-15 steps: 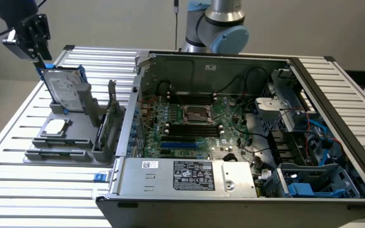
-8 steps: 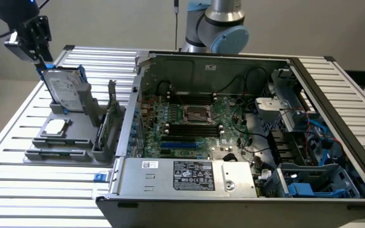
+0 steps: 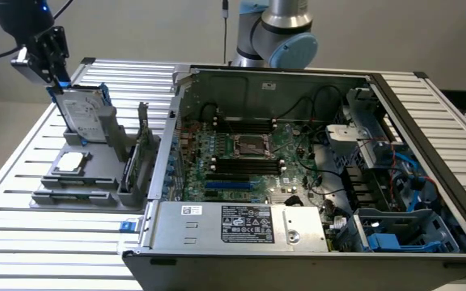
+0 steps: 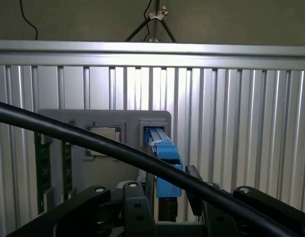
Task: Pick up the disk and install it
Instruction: 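Pick up the disk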
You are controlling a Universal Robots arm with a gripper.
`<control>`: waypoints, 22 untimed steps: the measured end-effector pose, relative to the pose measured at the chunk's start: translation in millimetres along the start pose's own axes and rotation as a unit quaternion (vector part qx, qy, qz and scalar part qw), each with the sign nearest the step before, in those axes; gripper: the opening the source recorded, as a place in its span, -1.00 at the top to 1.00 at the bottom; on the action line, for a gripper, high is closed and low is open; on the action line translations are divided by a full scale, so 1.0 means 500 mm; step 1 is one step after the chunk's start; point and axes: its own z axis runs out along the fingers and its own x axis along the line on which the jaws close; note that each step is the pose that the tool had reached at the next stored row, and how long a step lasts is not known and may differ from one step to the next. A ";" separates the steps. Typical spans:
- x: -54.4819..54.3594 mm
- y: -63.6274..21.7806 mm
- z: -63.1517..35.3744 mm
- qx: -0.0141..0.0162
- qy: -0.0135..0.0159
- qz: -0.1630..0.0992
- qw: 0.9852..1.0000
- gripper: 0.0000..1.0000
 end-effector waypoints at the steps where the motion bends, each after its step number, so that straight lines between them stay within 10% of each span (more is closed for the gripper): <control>1: 0.000 0.000 0.004 0.000 -0.001 0.000 1.000 0.12; 18: 0.001 -0.001 0.066 0.000 -0.002 0.000 1.000 0.12; 22: -0.001 -0.001 0.072 -0.004 -0.002 0.000 1.000 0.12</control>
